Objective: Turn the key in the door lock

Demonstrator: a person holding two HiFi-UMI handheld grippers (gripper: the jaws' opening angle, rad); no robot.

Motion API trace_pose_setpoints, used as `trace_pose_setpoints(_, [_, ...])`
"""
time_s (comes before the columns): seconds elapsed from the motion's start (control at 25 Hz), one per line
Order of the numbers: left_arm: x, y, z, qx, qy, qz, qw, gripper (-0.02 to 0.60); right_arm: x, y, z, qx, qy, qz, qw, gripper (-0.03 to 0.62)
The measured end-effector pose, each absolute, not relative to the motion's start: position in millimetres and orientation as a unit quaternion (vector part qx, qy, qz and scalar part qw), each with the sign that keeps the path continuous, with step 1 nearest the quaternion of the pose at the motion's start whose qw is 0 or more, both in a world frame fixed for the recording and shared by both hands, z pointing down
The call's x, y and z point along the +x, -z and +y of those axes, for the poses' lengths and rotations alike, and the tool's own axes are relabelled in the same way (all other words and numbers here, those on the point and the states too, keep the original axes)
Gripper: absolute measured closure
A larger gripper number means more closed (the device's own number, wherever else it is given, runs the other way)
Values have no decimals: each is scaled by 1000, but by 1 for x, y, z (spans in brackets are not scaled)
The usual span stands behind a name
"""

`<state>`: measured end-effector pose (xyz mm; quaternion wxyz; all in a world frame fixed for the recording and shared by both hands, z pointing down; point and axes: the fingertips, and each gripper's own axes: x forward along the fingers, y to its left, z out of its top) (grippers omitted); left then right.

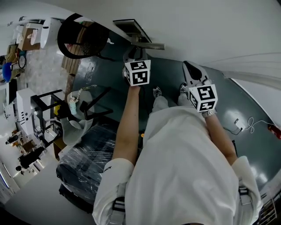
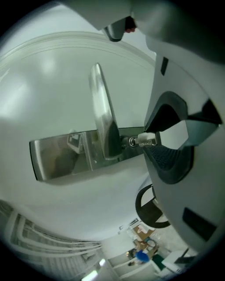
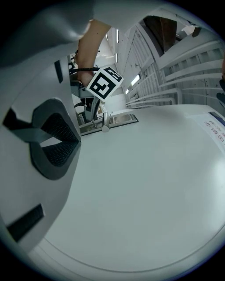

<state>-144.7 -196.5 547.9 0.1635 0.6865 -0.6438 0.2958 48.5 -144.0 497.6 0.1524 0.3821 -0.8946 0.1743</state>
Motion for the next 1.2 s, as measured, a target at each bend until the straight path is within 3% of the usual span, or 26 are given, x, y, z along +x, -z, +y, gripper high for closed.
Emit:
trace_pose_setpoints(0.36, [-150, -550, -192, 719, -113, -604, 326, 486, 36, -501, -131, 391, -173, -889, 165, 602])
trace_pose_setpoints(0.56, [-148, -556, -194, 729, -61, -571, 373, 512, 34, -503, -128, 404, -175, -881, 171, 602])
trace_pose_setpoints(0.6, [-148, -557, -193, 733, -65, -569, 368, 543, 35, -504, -127, 407, -175, -880, 173, 602])
trace_pose_setpoints(0.76, [-145, -555, -190, 753, -123, -569, 307, 543, 38, -508, -122, 419, -179, -872, 179, 602])
trace_pose_setpoints(1.2, [-146, -554, -193, 803, -95, -412, 420, 541, 14, -517, -111, 442, -185, -857, 187, 602])
